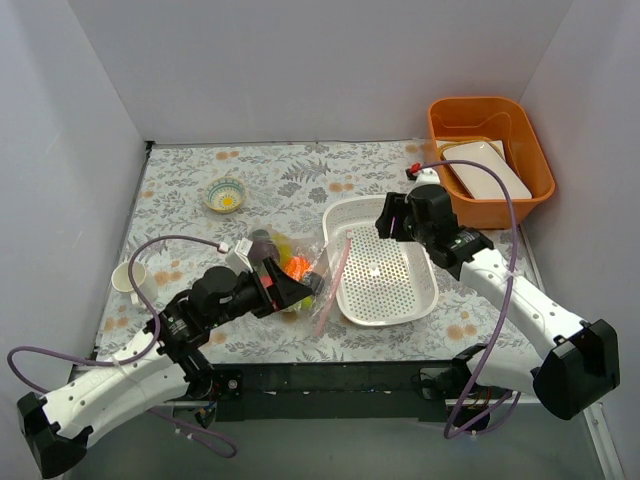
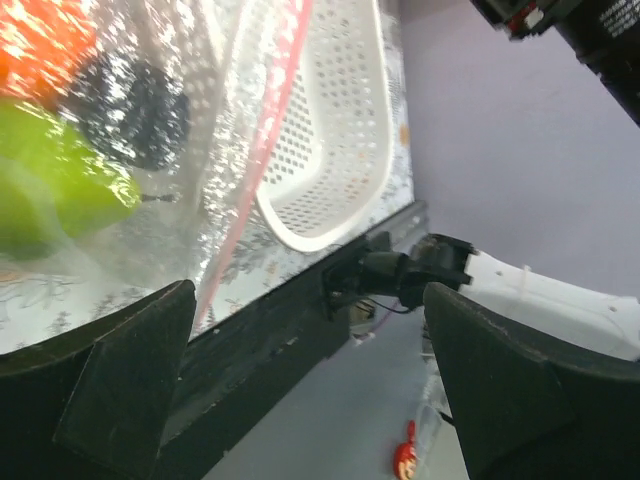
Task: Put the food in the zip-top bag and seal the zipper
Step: Reset both arms
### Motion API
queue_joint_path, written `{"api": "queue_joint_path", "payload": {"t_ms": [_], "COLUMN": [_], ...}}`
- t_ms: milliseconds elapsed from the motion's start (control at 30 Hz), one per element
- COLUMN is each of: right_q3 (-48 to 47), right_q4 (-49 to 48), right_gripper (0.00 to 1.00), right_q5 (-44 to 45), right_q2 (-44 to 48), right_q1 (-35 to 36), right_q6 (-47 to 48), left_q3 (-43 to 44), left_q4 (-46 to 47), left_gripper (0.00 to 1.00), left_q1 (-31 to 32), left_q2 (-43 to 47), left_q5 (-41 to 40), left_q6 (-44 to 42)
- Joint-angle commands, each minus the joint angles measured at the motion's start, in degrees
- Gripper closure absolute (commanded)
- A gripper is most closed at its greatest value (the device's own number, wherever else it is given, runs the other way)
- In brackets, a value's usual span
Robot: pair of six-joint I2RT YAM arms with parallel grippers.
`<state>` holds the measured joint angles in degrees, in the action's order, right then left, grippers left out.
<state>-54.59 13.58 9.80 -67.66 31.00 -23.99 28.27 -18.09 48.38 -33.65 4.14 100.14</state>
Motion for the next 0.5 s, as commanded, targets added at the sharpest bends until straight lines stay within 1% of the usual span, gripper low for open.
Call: {"api": "queue_joint_path", "payload": {"t_ms": [0, 33, 67, 100, 133, 167, 200, 233, 267, 333, 367, 400, 467], "right_q3": [2.0, 2.1, 2.6, 2.9, 3.3, 3.7, 4.5, 4.8, 5.4, 6.7, 7.0, 7.7, 8.1], "right_q4": [7.2, 9.2, 9.6, 10.0, 10.2, 10.5, 10.5, 10.5, 10.4, 10.2, 10.2, 10.3, 10.6], "right_gripper": [0.34, 0.34, 0.34, 0.34, 0.34, 0.34, 0.34, 0.33, 0.33, 0.32, 0.32, 0.30, 0.30], "right_q5": [7.0, 7.3, 7.5, 7.3, 7.2, 7.0, 6.5, 6.2, 6.0, 5.0, 4.5, 3.7, 3.2], "right_q2": [1.0, 1.0, 1.1, 1.4, 1.6, 2.5, 3.1, 3.8, 5.2, 6.6, 7.8, 8.4, 9.6], "right_q1": [-1.7, -3.0, -3.6, -4.4, -5.8, -6.4, -7.1, -8.2, -8.8, -10.8, -11.4, -12.1, -13.9], "right_q6": [1.0, 0.8, 0.4, 0.4, 0.4, 0.4, 0.7, 1.2, 1.5, 2.3, 2.5, 2.6, 3.6], "left_q3": [11.8, 14.4, 17.7, 22.5, 25.3, 27.7, 30.0, 35.1, 37.2, 43.1, 44.6, 45.4, 47.3], "left_q4": [-13.0, -14.8, -16.5, -19.1, -20.0, -22.0, -22.9, -23.9, -24.6, -24.7, -24.0, -23.3, -22.5], "left_gripper": [0.02, 0.02, 0.02, 0.02, 0.02, 0.02, 0.02, 0.02, 0.02, 0.02, 0.02, 0.02, 0.02], "left_q1": [0.2, 0.2, 0.2, 0.2, 0.2, 0.1, 0.1, 0.0, -0.2, -0.7, -0.9, -1.0, -1.9], "left_q2": [-5.4, -9.5, -11.3, -13.5, -15.3, -18.9, -20.6, -22.1, -25.5, -28.7, -31.1, -32.4, -34.5], "left_q5": [-9.1, -10.8, -13.8, -15.2, -16.3, -18.6, -19.4, -20.3, -21.4, -20.3, -19.4, -16.4, -14.4], "left_q6": [-7.8, -11.4, -13.6, -15.7, -19.2, -20.7, -22.1, -23.3, -25.2, -27.5, -29.6, -31.0, -34.2]}}
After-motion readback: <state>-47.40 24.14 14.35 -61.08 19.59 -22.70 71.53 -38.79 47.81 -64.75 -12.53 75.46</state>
